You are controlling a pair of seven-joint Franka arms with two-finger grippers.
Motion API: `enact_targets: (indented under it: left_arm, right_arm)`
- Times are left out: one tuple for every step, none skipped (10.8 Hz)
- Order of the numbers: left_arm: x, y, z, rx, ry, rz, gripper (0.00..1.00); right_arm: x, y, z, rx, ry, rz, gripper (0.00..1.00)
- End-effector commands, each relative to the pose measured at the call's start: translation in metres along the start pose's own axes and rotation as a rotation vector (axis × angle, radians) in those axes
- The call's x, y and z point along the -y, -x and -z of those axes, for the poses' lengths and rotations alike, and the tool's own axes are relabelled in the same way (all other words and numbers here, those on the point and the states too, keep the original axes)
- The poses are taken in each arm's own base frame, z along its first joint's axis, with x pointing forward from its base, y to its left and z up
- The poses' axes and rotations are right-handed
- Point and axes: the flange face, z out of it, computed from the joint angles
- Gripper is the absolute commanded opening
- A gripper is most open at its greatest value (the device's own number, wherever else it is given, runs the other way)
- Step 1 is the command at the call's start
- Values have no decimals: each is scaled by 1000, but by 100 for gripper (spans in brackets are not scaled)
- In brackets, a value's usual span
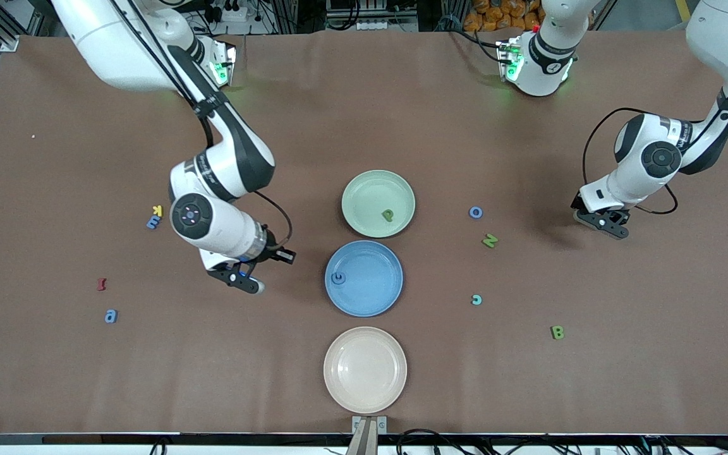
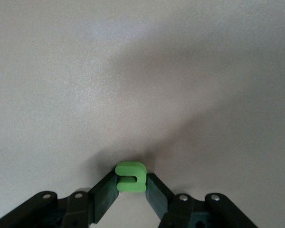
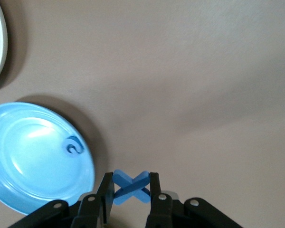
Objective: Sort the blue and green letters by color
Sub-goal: 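Place x on the blue plate while the left gripper lifts green u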
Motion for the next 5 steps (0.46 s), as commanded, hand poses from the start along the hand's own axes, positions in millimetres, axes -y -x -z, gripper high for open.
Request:
enact_targets:
  left_arm:
    - [-12,-2,-6,-8,13,23,0]
    - [-15,-5,-3,-14,11,29,0]
    - [-17,-10,0,-22,7,42,0]
    - [-18,-15,6,-33,-1,53,0]
    - [-19,-21,11,-45,-7,61,0]
  right_arm:
    - [42,-7,-28,20,-48,-151,0]
    - [55,-3,-37,28,-56,-176,0]
    - [72,5,-45,32,-66,-231,0]
    - [87,14,-53,35,-73,-270,0]
    - [98,25,-62,40,-75,-301,0]
